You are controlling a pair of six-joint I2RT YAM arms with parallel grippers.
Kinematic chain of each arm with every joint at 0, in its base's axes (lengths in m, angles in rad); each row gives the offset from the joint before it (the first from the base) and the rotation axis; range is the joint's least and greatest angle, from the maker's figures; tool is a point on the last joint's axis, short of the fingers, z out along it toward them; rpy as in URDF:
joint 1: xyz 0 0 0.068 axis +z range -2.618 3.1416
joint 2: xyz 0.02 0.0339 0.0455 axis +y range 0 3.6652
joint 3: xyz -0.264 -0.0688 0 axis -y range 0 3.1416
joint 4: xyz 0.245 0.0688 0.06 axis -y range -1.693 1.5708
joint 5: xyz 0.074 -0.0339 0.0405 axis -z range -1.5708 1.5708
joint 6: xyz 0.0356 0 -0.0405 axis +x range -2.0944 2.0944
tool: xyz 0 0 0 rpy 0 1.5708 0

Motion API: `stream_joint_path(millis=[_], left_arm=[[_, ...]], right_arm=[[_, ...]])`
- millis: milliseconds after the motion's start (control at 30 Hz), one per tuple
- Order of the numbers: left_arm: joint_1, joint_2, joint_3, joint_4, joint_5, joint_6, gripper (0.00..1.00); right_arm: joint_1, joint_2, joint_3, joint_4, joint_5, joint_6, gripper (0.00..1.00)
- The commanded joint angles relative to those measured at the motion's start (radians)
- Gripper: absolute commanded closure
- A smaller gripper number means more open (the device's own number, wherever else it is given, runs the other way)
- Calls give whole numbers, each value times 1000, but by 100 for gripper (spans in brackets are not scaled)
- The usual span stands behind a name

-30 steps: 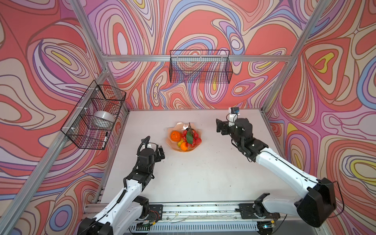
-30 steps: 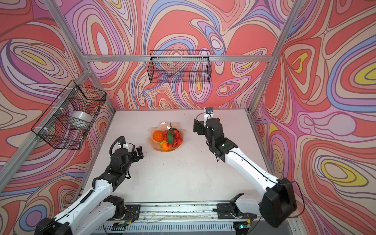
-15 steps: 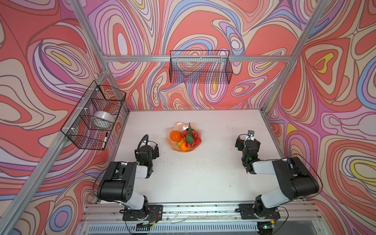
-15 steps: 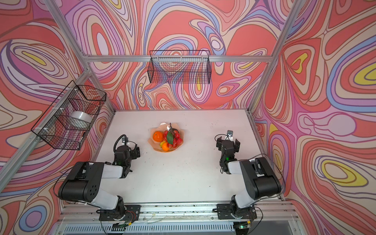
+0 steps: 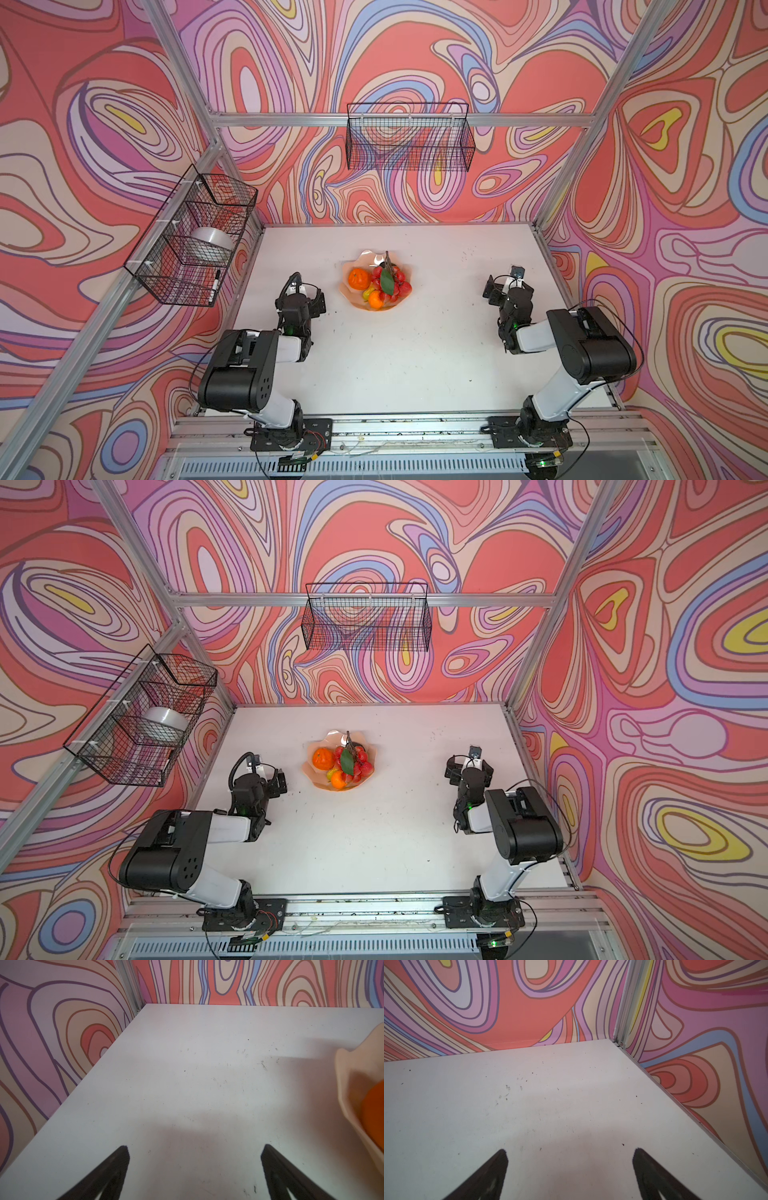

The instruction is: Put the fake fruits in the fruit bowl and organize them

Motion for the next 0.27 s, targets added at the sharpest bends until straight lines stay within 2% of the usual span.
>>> stream_joint_path(millis=[0, 67, 133, 233], left_arm=[[5, -3, 12, 20, 14, 5, 0], [5, 3, 7, 38, 13, 9, 0], [4, 0, 11, 27, 14, 7, 0], [5, -1, 10, 28, 15, 7, 0]], right_arm=[[-4, 13, 3, 9, -3, -2, 2], [-4, 7, -9, 15, -6, 6, 2], [-7, 12, 36, -74, -30, 10, 2], [-19, 11, 19, -35, -48, 6, 2]])
